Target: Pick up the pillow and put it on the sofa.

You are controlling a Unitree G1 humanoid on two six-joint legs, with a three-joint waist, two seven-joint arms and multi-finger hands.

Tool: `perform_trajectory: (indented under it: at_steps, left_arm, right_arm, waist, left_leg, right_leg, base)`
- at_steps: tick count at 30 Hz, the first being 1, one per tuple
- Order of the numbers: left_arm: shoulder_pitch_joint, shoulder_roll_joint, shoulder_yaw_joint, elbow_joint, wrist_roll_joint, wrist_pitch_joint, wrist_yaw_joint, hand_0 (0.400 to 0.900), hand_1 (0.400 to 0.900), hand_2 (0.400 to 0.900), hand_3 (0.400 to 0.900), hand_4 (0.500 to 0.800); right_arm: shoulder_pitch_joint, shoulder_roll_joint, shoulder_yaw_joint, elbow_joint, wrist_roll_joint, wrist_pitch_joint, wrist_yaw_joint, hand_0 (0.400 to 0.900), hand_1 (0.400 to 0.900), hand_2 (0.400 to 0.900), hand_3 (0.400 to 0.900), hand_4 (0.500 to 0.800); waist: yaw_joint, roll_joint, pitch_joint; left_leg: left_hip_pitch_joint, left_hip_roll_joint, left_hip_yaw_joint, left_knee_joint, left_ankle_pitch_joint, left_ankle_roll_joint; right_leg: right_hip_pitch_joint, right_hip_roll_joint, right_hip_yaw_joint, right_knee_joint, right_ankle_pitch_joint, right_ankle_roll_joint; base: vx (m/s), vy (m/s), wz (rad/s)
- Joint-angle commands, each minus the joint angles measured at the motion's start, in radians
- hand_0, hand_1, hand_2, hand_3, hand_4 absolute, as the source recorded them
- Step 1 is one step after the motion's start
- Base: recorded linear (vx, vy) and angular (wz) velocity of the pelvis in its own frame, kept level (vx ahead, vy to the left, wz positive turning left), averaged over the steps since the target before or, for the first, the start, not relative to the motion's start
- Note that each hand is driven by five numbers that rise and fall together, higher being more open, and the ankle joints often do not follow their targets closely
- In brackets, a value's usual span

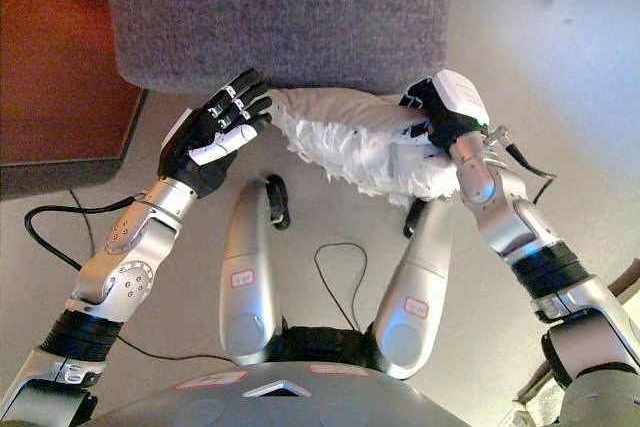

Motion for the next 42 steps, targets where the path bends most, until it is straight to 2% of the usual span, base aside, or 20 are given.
perform_trajectory:
  at_steps: [1,7,10,14,19,23,29,35,39,42]
  left_arm:
    - [-0.009,-0.030,0.055,-0.057,0.036,-0.046,0.022,0.900,0.900,0.900,0.900,0.800]
    - [0.069,-0.047,0.090,-0.050,0.030,-0.002,0.002,0.900,0.900,0.900,0.900,0.800]
    - [0.124,-0.053,0.123,-0.058,0.023,0.027,-0.009,0.900,0.900,0.900,0.900,0.800]
    - [0.191,-0.071,0.168,-0.059,0.017,0.073,-0.024,0.900,0.900,0.900,0.900,0.800]
    - [0.216,-0.079,0.184,-0.051,0.004,0.086,-0.036,0.900,0.900,0.900,0.900,0.800]
    - [0.218,-0.086,0.191,-0.040,0.013,0.086,-0.023,0.900,0.900,0.900,0.900,0.800]
    - [0.240,-0.086,0.227,-0.039,0.029,0.087,-0.013,0.900,0.900,0.900,0.900,0.800]
    - [0.260,-0.074,0.237,-0.037,0.020,0.092,-0.011,0.900,0.900,0.900,0.900,0.800]
    - [0.258,-0.053,0.254,-0.057,0.021,0.091,-0.011,0.900,0.900,0.900,0.900,0.800]
    - [0.261,-0.038,0.271,-0.073,0.031,0.089,-0.038,0.900,0.900,0.900,0.900,0.800]
  right_arm:
    - [-0.088,-0.049,-0.203,-0.277,0.019,-0.200,-0.094,0.400,0.400,0.400,0.400,0.500]
    - [0.081,-0.050,-0.309,-0.368,0.055,-0.260,-0.078,0.400,0.400,0.400,0.400,0.500]
    - [0.167,-0.055,-0.367,-0.406,0.089,-0.293,-0.061,0.400,0.400,0.400,0.400,0.500]
    - [0.251,-0.054,-0.418,-0.449,0.162,-0.307,0.001,0.400,0.400,0.400,0.400,0.500]
    - [0.235,-0.082,-0.426,-0.448,0.189,-0.314,0.054,0.400,0.400,0.400,0.400,0.500]
    - [0.160,-0.127,-0.423,-0.435,0.219,-0.281,0.128,0.400,0.400,0.400,0.400,0.500]
    - [0.034,-0.210,-0.377,-0.365,0.279,-0.243,0.218,0.400,0.400,0.400,0.400,0.500]
    - [-0.148,-0.268,-0.246,-0.204,0.275,-0.234,0.256,0.400,0.400,0.400,0.400,0.500]
    - [-0.277,-0.290,-0.148,0.004,0.283,-0.276,0.266,0.400,0.400,0.400,0.400,0.500]
    - [-0.378,-0.294,-0.072,0.139,0.295,-0.288,0.287,0.400,0.400,0.400,0.400,0.500]
  waist:
    - [-0.047,-0.002,-0.051]
    - [-0.053,-0.037,-0.136]
    - [-0.048,-0.058,-0.192]
    - [-0.040,-0.079,-0.285]
    - [-0.018,-0.090,-0.354]
    - [0.005,-0.097,-0.403]
    - [0.042,-0.111,-0.446]
    - [0.085,-0.124,-0.466]
    - [0.132,-0.140,-0.470]
    - [0.164,-0.153,-0.464]
  left_leg:
    - [0.233,0.008,-0.010,-0.179,0.104,0.103]
    - [0.420,-0.014,0.025,-0.363,0.139,0.097]
    - [0.523,-0.027,0.047,-0.474,0.160,0.090]
    - [0.653,-0.041,0.077,-0.650,0.204,0.085]
    - [0.736,-0.045,0.099,-0.769,0.244,0.075]
    - [0.789,-0.049,0.115,-0.878,0.281,0.062]
    - [0.824,-0.062,0.122,-0.980,0.324,0.051]
    - [0.832,-0.066,0.117,-1.030,0.350,0.046]
    - [0.815,-0.066,0.096,-1.045,0.366,0.037]
    - [0.796,-0.066,0.075,-1.049,0.376,0.032]
  right_leg:
    - [0.069,0.023,-0.028,-0.209,0.222,-0.081]
    - [0.279,0.005,-0.079,-0.422,0.284,-0.065]
    - [0.414,0.015,-0.120,-0.561,0.319,-0.055]
    - [0.573,0.044,-0.169,-0.727,0.351,-0.042]
    - [0.682,0.062,-0.217,-0.842,0.374,-0.036]
    - [0.744,0.077,-0.258,-0.926,0.397,-0.027]
    - [0.790,0.100,-0.305,-0.982,0.403,-0.019]
    - [0.811,0.110,-0.342,-1.006,0.401,-0.017]
    - [0.823,0.107,-0.378,-1.015,0.406,-0.014]
    - [0.827,0.107,-0.403,-1.017,0.407,-0.013]
  base:
    - [0.16,0.029,0.03]
    - [0.17,-0.003,0.01]
    - [0.19,-0.042,-0.01]
    - [0.17,-0.020,-0.05]
    - [0.07,0.000,-0.01]
    - [0.06,0.014,0.04]
    - [0.03,0.017,0.12]
    - [0.03,0.022,0.17]
    - [0.04,-0.018,0.29]
    - [0.02,-0.046,0.30]
